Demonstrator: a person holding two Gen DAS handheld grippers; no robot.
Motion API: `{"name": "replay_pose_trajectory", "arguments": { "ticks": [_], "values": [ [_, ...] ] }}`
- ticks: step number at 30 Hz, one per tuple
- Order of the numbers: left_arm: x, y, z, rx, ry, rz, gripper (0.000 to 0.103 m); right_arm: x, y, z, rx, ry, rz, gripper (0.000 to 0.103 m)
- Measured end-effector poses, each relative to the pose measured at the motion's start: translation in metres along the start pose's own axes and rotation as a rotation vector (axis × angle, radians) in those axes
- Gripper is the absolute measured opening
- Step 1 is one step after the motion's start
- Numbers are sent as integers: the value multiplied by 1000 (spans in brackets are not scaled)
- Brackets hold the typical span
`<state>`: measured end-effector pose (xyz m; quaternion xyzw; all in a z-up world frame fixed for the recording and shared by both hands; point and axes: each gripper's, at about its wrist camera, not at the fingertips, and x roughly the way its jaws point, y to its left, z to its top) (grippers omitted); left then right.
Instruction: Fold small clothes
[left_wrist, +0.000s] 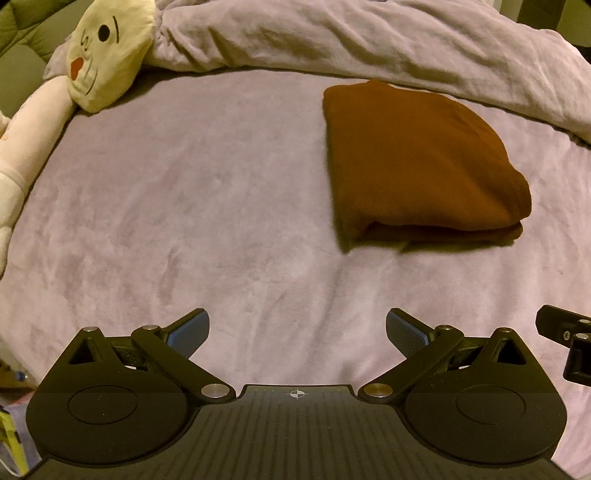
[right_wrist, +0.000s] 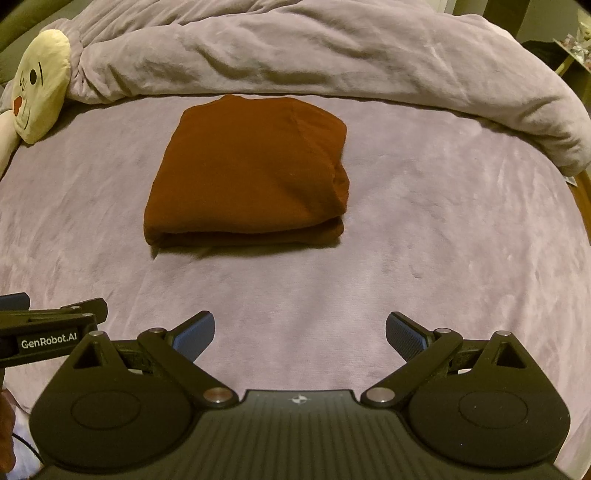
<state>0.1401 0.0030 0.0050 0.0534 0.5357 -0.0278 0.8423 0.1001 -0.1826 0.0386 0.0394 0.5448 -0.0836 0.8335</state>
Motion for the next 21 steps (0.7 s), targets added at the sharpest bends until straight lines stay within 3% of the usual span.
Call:
{"name": "replay_pose_trajectory", "arguments": {
  "ticks": [7,16,21],
  "values": [
    [-1,2,-1,4,-7,-13,103,0,0,0,0,2,-2,99],
    [0,-2,-3,18,-14,30,103,0,0,0,2,1,-2,99],
    [0,1,-2,14,-11,6,103,-1,0,-1,1,0,-2,99]
  ]
}}
